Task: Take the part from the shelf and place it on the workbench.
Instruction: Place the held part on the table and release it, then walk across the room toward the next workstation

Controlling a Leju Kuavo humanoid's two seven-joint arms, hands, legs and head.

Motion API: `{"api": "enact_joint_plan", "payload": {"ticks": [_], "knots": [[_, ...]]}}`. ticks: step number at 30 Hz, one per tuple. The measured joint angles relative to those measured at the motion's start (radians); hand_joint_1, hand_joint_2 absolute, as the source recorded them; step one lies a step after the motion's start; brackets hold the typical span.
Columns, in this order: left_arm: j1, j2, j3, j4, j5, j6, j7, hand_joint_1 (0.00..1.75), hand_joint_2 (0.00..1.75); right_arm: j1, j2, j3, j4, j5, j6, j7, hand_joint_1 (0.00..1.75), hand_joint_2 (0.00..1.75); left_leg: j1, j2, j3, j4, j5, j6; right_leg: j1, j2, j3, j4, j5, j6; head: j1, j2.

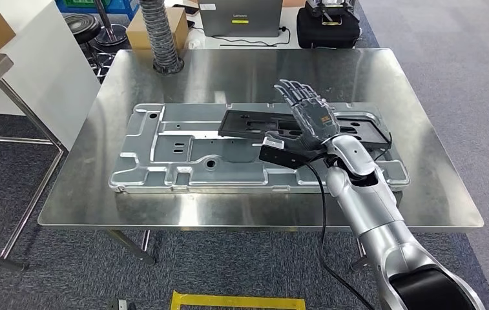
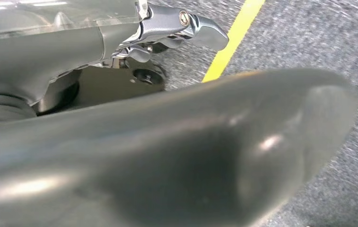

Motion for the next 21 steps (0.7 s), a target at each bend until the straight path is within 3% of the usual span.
{"api": "enact_joint_plan", "payload": {"ticks": [1,2,5,6,10,12,14,15,16,17,18,19,21], "knots": [[0.000,0.000,0.000,0.000,0.000,0.000,0.002,0.00,0.00,0.001,0.000,0.001,0.000,0.000,0.000,0.000,0.00,0.00,0.002,0.000,-0.001,0.026,-0.010,-0.003,0.000,0.000,-0.009,0.002,0.006,0.001,0.000,0.000],[0.001,0.000,0.000,0.000,0.000,0.000,0.003,0.00,0.00,0.002,0.000,0.002,0.000,-0.001,-0.001,0.000,0.00,0.00,0.003,0.000,0.018,0.013,-0.001,-0.004,0.000,0.000,-0.018,0.004,0.012,0.003,0.000,0.000],[-0.002,0.001,0.000,0.000,0.000,-0.001,0.005,0.00,0.00,0.002,-0.001,0.004,-0.003,-0.003,-0.005,0.000,0.00,0.00,0.004,0.000,0.142,-0.178,0.060,0.003,0.001,0.000,-0.039,0.012,0.025,0.014,0.000,0.000],[-0.004,0.001,0.000,0.000,0.000,-0.002,0.005,0.00,0.00,0.002,-0.001,0.004,-0.004,-0.004,-0.008,0.000,0.00,0.00,0.002,0.000,0.167,-0.223,0.071,0.008,0.002,0.000,-0.043,0.014,0.030,0.020,0.001,0.000],[-0.004,0.000,0.000,0.000,0.000,-0.003,0.006,0.00,0.00,0.004,-0.004,0.008,-0.007,-0.006,-0.015,0.000,0.00,0.00,-0.002,0.000,0.166,-0.248,0.097,0.034,-0.001,0.001,-0.051,0.012,0.045,0.044,0.002,0.000],[-0.006,0.000,0.000,0.000,0.000,-0.003,0.007,0.00,0.00,0.005,-0.006,0.010,-0.008,-0.006,-0.015,0.001,0.00,0.00,0.001,0.003,0.151,-0.256,0.119,0.047,-0.004,0.004,-0.072,0.057,-0.005,0.054,0.005,0.000],[-0.008,0.000,-0.001,0.000,-0.001,-0.003,0.009,0.00,0.00,0.007,-0.007,0.012,-0.010,-0.006,-0.016,0.003,0.00,0.00,0.001,0.005,0.128,-0.257,0.138,0.055,-0.007,0.005,-0.110,0.176,-0.101,0.062,0.007,0.000],[-0.008,0.000,-0.001,0.000,-0.002,-0.003,0.010,0.00,0.00,0.010,-0.008,0.013,-0.010,-0.006,-0.016,0.005,0.00,0.00,0.001,0.005,0.115,-0.256,0.147,0.056,-0.008,0.005,-0.124,0.238,-0.135,0.065,0.008,0.000],[-0.007,0.000,-0.001,0.000,-0.002,-0.003,0.011,0.00,0.00,0.013,-0.008,0.014,-0.010,-0.006,-0.016,0.006,0.00,0.00,0.000,0.005,0.103,-0.255,0.155,0.056,-0.008,0.005,-0.127,0.279,-0.149,0.067,0.008,0.000],[-0.007,0.000,-0.001,0.000,-0.003,-0.002,0.012,0.00,0.00,0.015,-0.009,0.016,-0.010,-0.006,-0.016,0.007,0.00,0.00,0.000,0.005,0.090,-0.253,0.163,0.055,-0.009,0.005,-0.114,0.286,-0.141,0.068,0.009,0.000],[-0.007,0.000,-0.001,0.000,-0.004,-0.001,0.014,0.00,0.00,0.017,-0.010,0.017,-0.012,-0.006,-0.016,0.008,0.00,0.00,0.000,0.004,0.078,-0.250,0.171,0.053,-0.009,0.005,-0.082,0.256,-0.118,0.067,0.009,0.000],[-0.008,0.000,-0.001,0.000,-0.005,0.000,0.015,0.00,0.00,0.017,-0.010,0.017,-0.014,-0.006,-0.016,0.010,0.00,0.00,0.000,0.004,0.067,-0.247,0.177,0.051,-0.009,0.005,-0.036,0.198,-0.094,0.064,0.009,0.000],[-0.009,0.000,-0.001,0.000,-0.007,0.001,0.017,0.00,0.00,0.016,-0.011,0.019,-0.024,-0.005,-0.016,0.012,0.00,0.00,-0.002,0.003,0.050,-0.242,0.190,0.042,-0.004,0.005,0.052,0.068,-0.081,0.054,0.008,0.000]]}}
